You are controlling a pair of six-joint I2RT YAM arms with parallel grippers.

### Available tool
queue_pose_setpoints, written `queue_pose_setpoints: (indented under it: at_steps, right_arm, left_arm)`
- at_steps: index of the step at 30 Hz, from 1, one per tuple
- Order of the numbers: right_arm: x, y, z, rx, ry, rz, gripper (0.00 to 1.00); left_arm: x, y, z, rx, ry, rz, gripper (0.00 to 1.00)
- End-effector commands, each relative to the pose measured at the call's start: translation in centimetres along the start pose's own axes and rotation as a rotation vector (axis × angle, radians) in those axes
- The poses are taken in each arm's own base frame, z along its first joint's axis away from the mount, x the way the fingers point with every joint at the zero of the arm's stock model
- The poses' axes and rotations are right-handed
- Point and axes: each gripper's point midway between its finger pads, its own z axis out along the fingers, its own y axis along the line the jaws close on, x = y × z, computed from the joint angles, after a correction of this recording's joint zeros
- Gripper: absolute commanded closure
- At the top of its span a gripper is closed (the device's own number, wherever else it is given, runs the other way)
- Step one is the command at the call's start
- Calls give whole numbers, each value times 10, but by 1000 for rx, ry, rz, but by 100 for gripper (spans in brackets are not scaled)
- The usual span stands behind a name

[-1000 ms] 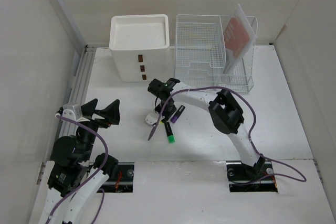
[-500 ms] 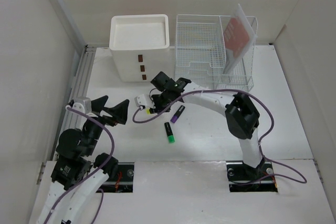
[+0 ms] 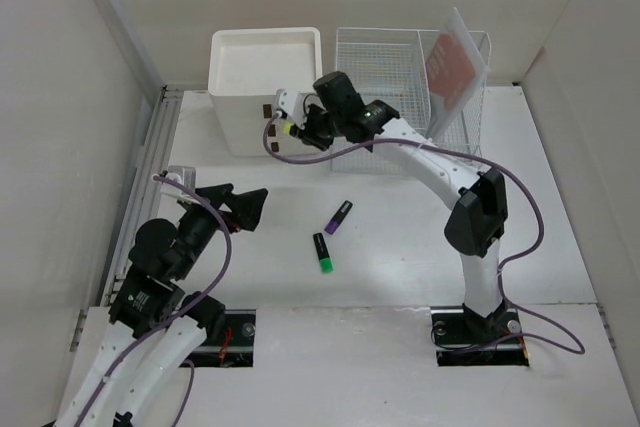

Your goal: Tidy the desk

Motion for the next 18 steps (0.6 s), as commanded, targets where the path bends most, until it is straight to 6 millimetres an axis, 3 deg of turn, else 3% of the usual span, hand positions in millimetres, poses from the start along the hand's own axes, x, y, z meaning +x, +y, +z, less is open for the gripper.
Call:
queue_pose_setpoints:
  at_steps: [1,8,14,18]
  right_arm:
    - [-61,-61,-58,188,-180,40,100]
    - [-92,-85,-90,219,-284,63,100]
    - [-121,-116,-125,317,-403,133,100]
    - [-126,-143,-131,455,-435,179,100]
  left_arm:
    - [5,-6,1,29,21,-37,5]
    - [20,-9,7,62,59,-73,16]
    - [58,-5,31,63,172,-133,20]
    - [77,1,47,33,219,-167,22]
